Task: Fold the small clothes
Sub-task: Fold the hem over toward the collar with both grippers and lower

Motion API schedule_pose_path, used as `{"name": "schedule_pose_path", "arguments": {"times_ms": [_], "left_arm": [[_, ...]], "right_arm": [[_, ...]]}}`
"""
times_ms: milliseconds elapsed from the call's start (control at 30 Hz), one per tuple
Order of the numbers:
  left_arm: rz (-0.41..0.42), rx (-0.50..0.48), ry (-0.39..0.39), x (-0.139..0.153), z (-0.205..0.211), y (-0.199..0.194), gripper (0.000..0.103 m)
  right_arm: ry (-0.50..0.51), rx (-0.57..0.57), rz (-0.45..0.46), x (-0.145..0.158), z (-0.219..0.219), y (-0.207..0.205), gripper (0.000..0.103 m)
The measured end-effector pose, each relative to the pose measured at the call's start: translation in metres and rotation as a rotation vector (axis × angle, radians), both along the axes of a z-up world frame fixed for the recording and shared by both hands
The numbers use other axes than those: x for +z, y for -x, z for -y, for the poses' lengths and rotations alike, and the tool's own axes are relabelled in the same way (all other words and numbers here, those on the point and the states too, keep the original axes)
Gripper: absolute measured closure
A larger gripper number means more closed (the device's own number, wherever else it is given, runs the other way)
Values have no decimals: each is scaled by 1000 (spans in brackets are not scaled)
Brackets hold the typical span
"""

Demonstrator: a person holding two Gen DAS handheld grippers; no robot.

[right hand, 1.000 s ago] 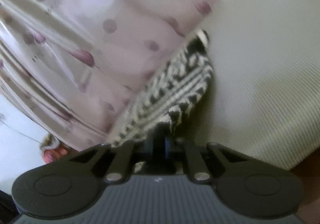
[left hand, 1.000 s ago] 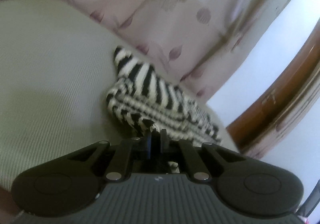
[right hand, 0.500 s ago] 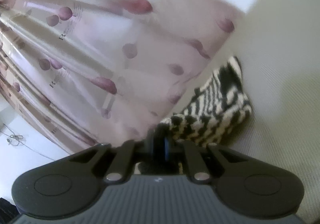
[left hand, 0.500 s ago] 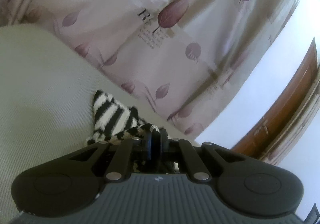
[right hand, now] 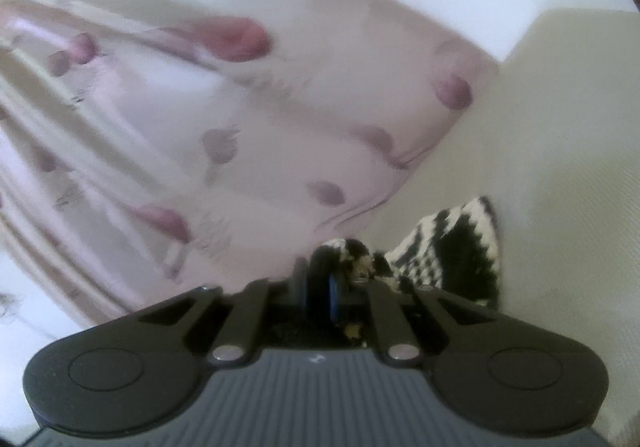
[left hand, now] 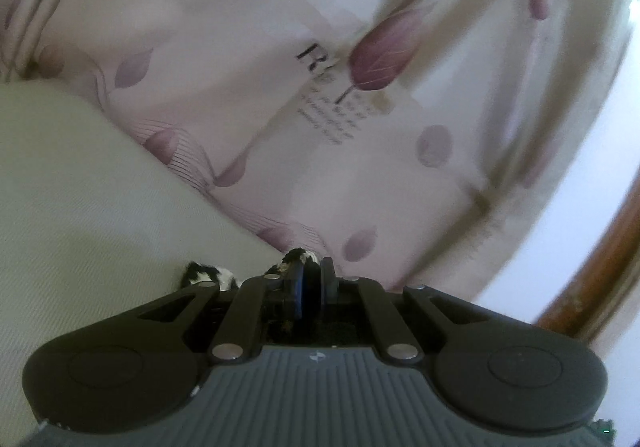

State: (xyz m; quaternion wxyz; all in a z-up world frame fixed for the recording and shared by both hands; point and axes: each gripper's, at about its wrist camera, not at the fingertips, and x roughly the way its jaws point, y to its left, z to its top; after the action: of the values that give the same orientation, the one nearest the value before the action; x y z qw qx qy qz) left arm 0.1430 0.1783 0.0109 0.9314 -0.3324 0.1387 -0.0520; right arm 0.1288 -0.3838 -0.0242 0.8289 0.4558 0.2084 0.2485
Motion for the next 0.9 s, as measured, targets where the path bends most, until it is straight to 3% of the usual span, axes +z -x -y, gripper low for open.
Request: {"name": "schedule_pose_path", "arguments": {"times_ms": [200, 400, 467, 500, 567, 600, 633, 700, 800, 900], "left_arm": [[-92, 50, -24, -30, -5, -62, 96], [-156, 91, 24, -63, -17, -90, 95], [-170, 89, 31, -68, -19, -94, 94], [-167, 95, 34, -70, -19, -95, 88], [-164, 107, 47, -71, -23, -92, 55], [-168, 130, 61, -71, -25, -90, 23], [-157, 162, 76, -70, -28, -86, 3], [-110, 229, 88, -66, -34, -76, 1], [-125, 206, 89, -61, -43, -71, 1], [-139, 171, 16, -56, -42, -62, 3]], "right_arm": [[8, -40, -94, -34, -10, -66, 93], [-24, -58, -160, -72, -19, -105, 93], [-77, -77, -195, -85, -17, -113, 90], [-95, -83, -200, -91, -16, -116, 90], [-102, -85, -201, -96, -15, -117, 88], [-110, -89, -190, -98, -15, -116, 87], [-124, -100, -178, -99, -14, -113, 83], [-167, -122, -147, -101, -12, -108, 77], [-190, -189, -95, -95, -5, -94, 48], [-133, -165, -67, -83, -4, -86, 47]]}}
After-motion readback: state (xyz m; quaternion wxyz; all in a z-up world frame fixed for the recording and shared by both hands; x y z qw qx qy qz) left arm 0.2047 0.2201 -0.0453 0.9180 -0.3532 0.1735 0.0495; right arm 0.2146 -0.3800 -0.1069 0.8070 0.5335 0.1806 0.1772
